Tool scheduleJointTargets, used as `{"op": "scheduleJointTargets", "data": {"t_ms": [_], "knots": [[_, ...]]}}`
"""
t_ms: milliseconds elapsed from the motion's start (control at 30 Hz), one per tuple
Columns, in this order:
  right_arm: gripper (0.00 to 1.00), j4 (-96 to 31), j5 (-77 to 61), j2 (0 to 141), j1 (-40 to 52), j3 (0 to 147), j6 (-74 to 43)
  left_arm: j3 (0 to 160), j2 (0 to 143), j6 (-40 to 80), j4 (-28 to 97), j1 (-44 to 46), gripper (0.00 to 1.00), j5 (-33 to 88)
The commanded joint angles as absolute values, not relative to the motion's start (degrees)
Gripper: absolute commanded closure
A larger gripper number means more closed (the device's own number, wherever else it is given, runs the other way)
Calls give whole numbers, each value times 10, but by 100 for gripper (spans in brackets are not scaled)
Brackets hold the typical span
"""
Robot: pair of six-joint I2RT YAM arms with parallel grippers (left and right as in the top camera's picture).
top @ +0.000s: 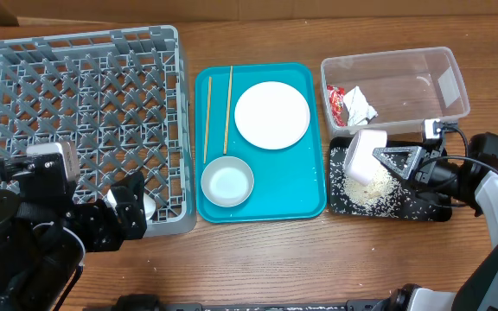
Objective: Sort waste into correct bins and load items into the dishwasher
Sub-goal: 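Tip the rice off the pink plate onto the black tray, then set the pink plate back on the teal tray with the right gripper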
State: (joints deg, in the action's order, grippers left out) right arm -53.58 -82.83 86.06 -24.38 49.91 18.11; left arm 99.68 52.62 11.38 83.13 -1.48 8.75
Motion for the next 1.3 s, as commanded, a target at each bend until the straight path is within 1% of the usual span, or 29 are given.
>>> {"op": "scheduleJointTargets", "data": {"t_ms": [0,33,100,133,167,200,267,400,467,567,600,667,767,867,933,1033,1100,1267], "knots": [[96,-494,-825,859,-246,498,127,996,524,103,830,-11,0,84],[96,-500,-884,858,-244,498,117,996,524,103,830,-11,0,84],[96,-510,-895,849,-236,502,162,996,524,103,830,-11,0,84],[96,-502,-853,845,-233,503,173,996,524,103,830,-11,0,84],[96,-481,-808,845,-233,503,148,996,524,103,830,-11,0,84],[96,-470,-786,847,-233,503,89,996,524,103,830,-11,0,84],[96,-471,-800,846,-232,503,71,996,524,103,830,-11,0,84],[96,-476,-766,828,-199,510,66,996,524,103,830,-11,0,84],[96,-492,-731,814,-169,527,56,996,524,103,830,-11,0,84],[96,-528,-653,784,-100,571,22,996,524,103,830,-11,0,84],[96,-528,-567,757,-27,608,-17,996,524,103,830,-11,0,84],[96,-528,-411,740,60,650,-84,996,524,103,830,-11,0,84],[96,-527,-209,735,196,682,-148,996,524,103,830,-11,0,84],[96,-517,-54,761,315,682,-200,996,524,103,830,-11,0,84],[96,-517,14,794,368,682,-216,996,524,103,830,-11,0,84],[96,-507,70,858,411,682,-226,996,524,103,830,-11,0,84],[96,-494,76,901,418,682,-225,996,524,103,830,-11,0,84],[95,-449,1,964,427,682,-165,996,524,103,830,-11,0,84]]}}
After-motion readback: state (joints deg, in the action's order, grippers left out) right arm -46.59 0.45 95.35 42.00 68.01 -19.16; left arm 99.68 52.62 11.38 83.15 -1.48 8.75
